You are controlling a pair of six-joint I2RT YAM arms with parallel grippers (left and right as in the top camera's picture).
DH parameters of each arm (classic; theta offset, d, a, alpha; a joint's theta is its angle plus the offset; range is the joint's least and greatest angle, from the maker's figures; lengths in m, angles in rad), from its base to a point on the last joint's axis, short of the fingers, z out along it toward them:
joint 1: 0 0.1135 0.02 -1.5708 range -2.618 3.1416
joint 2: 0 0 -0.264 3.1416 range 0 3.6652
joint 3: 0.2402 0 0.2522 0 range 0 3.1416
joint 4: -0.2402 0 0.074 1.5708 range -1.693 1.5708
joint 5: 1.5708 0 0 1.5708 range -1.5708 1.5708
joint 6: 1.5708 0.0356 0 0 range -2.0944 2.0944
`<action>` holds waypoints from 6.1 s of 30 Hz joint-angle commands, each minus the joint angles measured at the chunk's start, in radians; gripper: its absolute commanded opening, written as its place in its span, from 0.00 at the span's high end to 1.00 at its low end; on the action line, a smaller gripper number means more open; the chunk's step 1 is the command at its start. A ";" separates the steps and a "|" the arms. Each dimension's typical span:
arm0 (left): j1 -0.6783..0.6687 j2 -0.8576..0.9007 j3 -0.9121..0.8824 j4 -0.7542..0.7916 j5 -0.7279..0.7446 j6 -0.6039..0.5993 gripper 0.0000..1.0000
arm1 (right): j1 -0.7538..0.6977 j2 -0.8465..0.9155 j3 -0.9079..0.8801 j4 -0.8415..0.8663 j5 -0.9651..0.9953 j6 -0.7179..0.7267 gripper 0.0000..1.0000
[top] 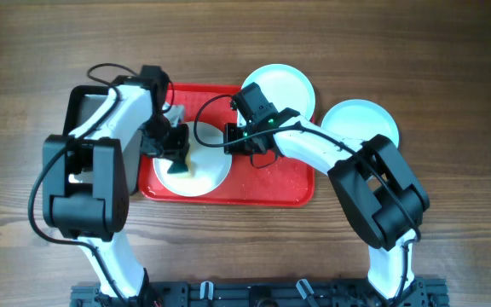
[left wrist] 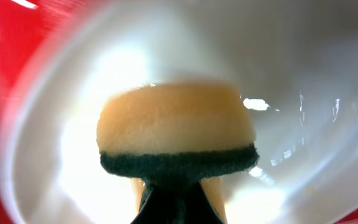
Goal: Clean dirty plates on tray and stack at the side
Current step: 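Scrub the plate surface with the sponge while the right gripper holds it, then keep scrubbing the plate with the sponge in the left gripper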
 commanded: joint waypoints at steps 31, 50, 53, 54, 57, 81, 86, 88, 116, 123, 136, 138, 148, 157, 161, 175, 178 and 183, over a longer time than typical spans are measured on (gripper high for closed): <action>-0.103 0.053 0.013 0.255 -0.467 -0.541 0.96 | -0.025 0.021 0.007 -0.001 -0.003 0.023 0.96; -0.195 0.053 0.079 0.230 0.111 -0.232 0.96 | -0.025 0.021 0.007 -0.001 -0.010 0.007 0.96; -0.171 0.053 0.079 0.295 -0.040 -0.282 0.96 | -0.025 0.021 0.007 -0.003 -0.018 0.003 0.96; -0.159 0.053 0.079 0.311 -0.090 -0.288 0.96 | -0.025 0.021 0.007 -0.004 -0.018 0.002 0.95; -0.126 0.053 0.080 0.327 -0.245 -0.359 0.96 | -0.025 0.021 0.007 -0.008 -0.018 0.001 0.96; -0.122 0.053 0.080 -0.061 0.151 -0.086 0.96 | -0.029 0.021 0.007 -0.003 -0.021 0.001 0.96; -0.167 0.053 0.080 0.030 0.151 -0.112 0.96 | -0.029 0.021 0.007 -0.002 -0.025 0.001 0.96; -0.171 0.053 0.080 0.101 0.146 -0.160 0.96 | -0.029 0.021 0.007 -0.002 -0.025 0.001 0.96; -0.132 0.053 0.080 -0.105 0.108 -0.122 0.96 | -0.029 0.021 0.007 -0.005 -0.025 0.000 0.96; -0.132 0.053 0.080 0.006 0.233 -0.032 0.96 | -0.029 0.021 0.007 -0.005 -0.025 0.000 0.96; -0.131 0.053 0.078 0.287 -0.080 -0.262 0.96 | -0.029 0.021 0.007 -0.005 -0.025 0.000 0.96; -0.130 0.053 0.078 0.252 -0.279 -0.377 0.96 | -0.029 0.021 0.007 -0.005 -0.025 0.000 0.96; -0.108 0.053 0.078 -0.053 -0.509 -0.702 0.96 | -0.029 0.021 0.007 -0.005 -0.025 0.000 0.96; -0.108 0.053 0.078 -0.053 0.239 -0.138 0.96 | -0.029 0.021 0.007 -0.006 -0.032 0.000 0.96; -0.108 0.053 0.078 -0.021 0.320 -0.093 0.96 | -0.029 0.021 0.007 -0.008 -0.032 0.000 0.96; -0.105 0.053 0.078 0.149 -0.314 -0.548 0.96 | -0.029 0.021 0.007 -0.007 -0.032 -0.002 0.96; -0.105 0.053 0.078 0.066 -0.489 -0.624 0.96 | -0.029 0.021 0.007 -0.008 -0.032 -0.007 0.96; -0.105 0.053 0.078 -0.039 -0.521 -0.616 0.96 | -0.029 0.021 0.007 -0.007 -0.032 -0.008 0.96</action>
